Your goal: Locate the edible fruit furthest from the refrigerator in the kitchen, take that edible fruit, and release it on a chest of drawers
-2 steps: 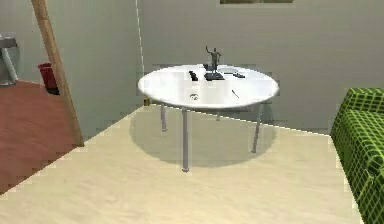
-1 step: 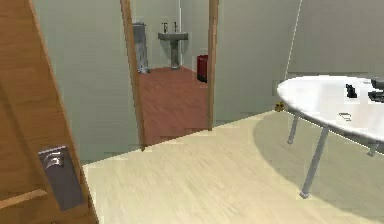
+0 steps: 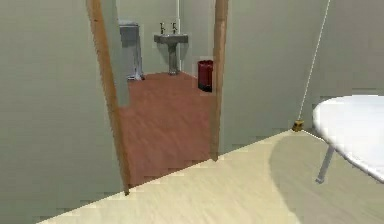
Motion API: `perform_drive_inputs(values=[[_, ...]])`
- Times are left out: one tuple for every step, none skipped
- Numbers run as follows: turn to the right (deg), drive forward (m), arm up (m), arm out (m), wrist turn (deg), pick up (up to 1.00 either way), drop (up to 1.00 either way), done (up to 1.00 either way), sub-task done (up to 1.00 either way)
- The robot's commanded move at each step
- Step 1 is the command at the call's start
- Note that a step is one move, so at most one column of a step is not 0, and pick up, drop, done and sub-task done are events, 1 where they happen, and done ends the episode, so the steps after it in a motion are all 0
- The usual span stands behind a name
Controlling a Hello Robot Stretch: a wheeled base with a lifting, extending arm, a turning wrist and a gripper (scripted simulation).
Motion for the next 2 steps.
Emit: perform_drive_inputs(values=[[-3.0, 0.00, 0.00, 0.00, 0.0, 0.00, 0.00, 0.00, 0.00], [45.0, 0.00, 0.00, 0.00, 0.0, 0.00, 0.00, 0.00, 0.00]])
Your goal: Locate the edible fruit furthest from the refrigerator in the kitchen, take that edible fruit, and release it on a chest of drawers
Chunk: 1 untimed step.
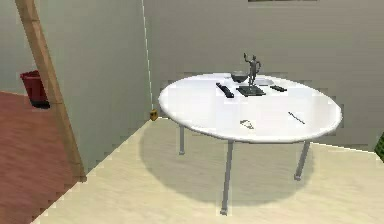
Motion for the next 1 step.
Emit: perform_drive_inputs(values=[[9.0, 0.00, 0.00, 0.00, 0.0, 0.00, 0.00, 0.00, 0.00]])
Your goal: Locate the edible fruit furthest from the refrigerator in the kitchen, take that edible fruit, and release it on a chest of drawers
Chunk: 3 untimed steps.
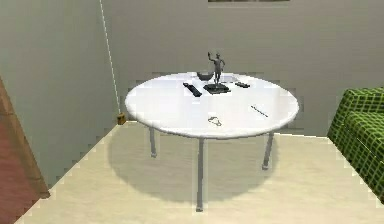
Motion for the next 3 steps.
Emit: perform_drive_inputs(values=[[0.0, 0.20, 0.00, 0.00, 0.0, 0.00, 0.00, 0.00, 0.00], [-45.0, 0.00, 0.00, 0.00, 0.0, 0.00, 0.00, 0.00, 0.00], [-9.0, 0.00, 0.00, 0.00, 0.0, 0.00, 0.00, 0.00, 0.00]])
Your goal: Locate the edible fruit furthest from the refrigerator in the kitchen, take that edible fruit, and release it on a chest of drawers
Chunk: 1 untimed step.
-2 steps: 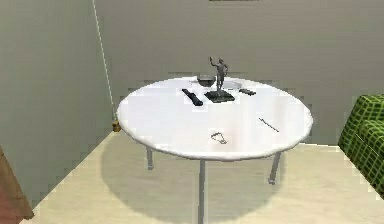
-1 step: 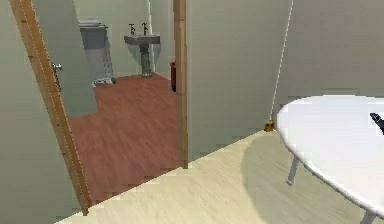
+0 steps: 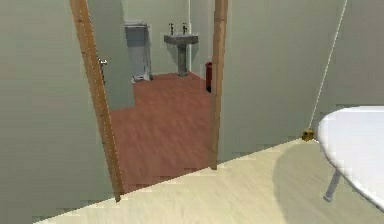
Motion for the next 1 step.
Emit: perform_drive_inputs(values=[[0.0, 0.60, 0.00, 0.00, 0.0, 0.00, 0.00, 0.00, 0.00]])
